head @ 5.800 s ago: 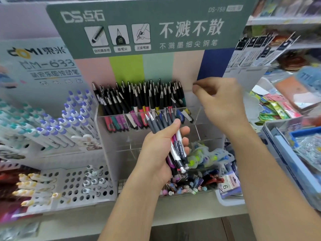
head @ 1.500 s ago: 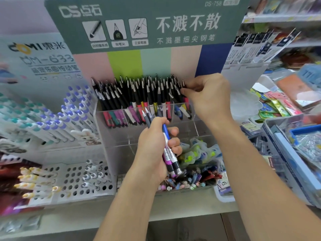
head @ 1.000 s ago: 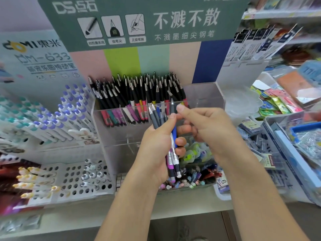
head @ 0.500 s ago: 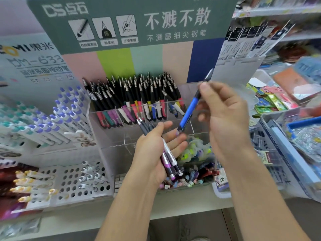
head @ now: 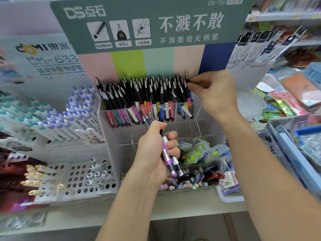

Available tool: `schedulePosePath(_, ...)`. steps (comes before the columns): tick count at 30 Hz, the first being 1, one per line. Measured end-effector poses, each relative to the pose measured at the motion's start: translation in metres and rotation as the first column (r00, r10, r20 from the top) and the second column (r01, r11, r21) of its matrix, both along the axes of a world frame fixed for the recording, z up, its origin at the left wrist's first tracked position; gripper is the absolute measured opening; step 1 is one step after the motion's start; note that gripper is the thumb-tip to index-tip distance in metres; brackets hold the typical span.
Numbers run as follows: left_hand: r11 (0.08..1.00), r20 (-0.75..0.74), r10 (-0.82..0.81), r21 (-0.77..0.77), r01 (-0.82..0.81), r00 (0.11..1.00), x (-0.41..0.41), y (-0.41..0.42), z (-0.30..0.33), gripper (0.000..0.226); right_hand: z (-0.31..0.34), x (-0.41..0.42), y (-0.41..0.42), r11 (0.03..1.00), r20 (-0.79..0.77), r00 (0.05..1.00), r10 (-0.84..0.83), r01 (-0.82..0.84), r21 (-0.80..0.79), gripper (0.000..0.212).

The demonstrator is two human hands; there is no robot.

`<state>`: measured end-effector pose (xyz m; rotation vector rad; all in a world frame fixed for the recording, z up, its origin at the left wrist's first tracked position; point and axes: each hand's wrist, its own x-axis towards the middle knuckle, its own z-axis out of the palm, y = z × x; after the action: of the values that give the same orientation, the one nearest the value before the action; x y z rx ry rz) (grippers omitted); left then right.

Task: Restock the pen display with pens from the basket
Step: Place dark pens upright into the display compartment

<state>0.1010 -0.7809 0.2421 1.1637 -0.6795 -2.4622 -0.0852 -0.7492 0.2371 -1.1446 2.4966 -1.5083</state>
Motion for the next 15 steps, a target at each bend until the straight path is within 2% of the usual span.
schedulePosePath(6,0.999,-0.018,0.049,0.019,-0.049,0.999,-0.006,-0.003,-0.001,0.008,0.005,0.001,0.008,0.999,0.084,0.996,0.008,-0.011,0.036,0.018)
schedulePosePath(8,0.999,-0.025,0.034,0.006,-0.034,0.999,-0.009,-0.003,-0.003,0.012,0.012,0.010,0.016,0.998,0.035,0.998,-0.053,0.052,0.029,0.020)
schedulePosePath(10,0.999,-0.046,0.010,-0.032,-0.012,0.999,-0.011,-0.002,-0.003,0.013,0.023,0.028,0.027,0.992,0.031,0.992,-0.118,0.119,-0.034,0.013)
schedulePosePath(12,0.998,-0.073,-0.023,-0.065,0.019,0.997,-0.014,-0.001,-0.002,0.014,0.028,0.050,0.039,0.996,0.182,0.980,-0.081,0.088,-0.031,0.011)
schedulePosePath(13,0.996,-0.079,-0.046,-0.077,0.040,0.996,-0.016,0.000,-0.002,0.016,0.027,0.061,0.045,0.999,0.298,0.954,-0.043,0.042,0.009,0.016)
schedulePosePath(14,0.995,-0.081,-0.068,-0.084,0.061,0.994,-0.019,0.002,-0.001,0.019,0.025,0.072,0.048,0.999,0.437,0.900,-0.001,-0.014,0.033,0.023)
schedulePosePath(15,0.993,-0.078,-0.086,-0.088,0.080,0.993,-0.021,0.004,-0.001,0.026,0.021,0.079,0.051,0.999,0.595,0.803,0.035,-0.053,0.012,0.029)
